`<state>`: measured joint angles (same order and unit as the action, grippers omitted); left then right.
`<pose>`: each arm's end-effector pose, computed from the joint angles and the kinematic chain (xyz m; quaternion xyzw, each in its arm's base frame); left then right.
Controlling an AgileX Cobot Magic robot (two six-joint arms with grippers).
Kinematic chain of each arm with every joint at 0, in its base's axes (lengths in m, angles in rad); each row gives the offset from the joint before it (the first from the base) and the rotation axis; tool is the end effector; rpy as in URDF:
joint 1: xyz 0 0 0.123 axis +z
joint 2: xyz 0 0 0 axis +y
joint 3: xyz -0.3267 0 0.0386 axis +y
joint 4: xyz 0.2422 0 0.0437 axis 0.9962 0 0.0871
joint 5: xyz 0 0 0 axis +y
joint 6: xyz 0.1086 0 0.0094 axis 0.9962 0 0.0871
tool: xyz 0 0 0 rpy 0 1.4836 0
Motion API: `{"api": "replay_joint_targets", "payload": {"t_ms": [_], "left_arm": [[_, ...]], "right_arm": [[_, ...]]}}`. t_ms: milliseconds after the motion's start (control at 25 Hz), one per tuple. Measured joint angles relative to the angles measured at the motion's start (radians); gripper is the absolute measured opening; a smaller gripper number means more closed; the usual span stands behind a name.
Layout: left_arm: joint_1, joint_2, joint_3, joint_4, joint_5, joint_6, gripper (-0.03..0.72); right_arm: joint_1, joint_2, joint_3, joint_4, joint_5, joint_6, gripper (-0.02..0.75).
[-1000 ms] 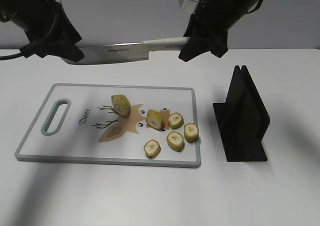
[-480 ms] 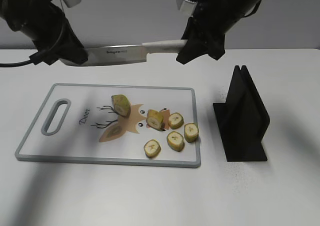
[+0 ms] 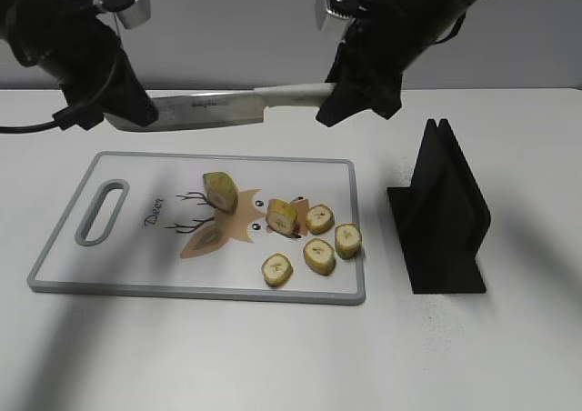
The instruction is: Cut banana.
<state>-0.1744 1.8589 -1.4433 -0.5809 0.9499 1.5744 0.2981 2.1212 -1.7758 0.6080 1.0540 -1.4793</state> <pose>0.3905 -0.1182 0.2768 0.6432 0.7084 -0.1049 0.2709 0.4416 0.1923 0.2514 -0.6632 0.6843 0.1617 0.2565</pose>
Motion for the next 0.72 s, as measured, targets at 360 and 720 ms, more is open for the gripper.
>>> {"api": "replay_joint_targets", "payload": {"t_ms": [360,720], "left_arm": [[-0.022,0.092,0.000,0.034,-0.007,-0.031,-0.002],[-0.053,0.161,0.000,0.054,-0.053,-0.062,-0.006]], "right_arm": [[0.010,0.070,-0.001,-0.050,0.004,0.037,0.164],[0.027,0.115,-0.001,-0.137,-0.020,0.061,0.162]]}}
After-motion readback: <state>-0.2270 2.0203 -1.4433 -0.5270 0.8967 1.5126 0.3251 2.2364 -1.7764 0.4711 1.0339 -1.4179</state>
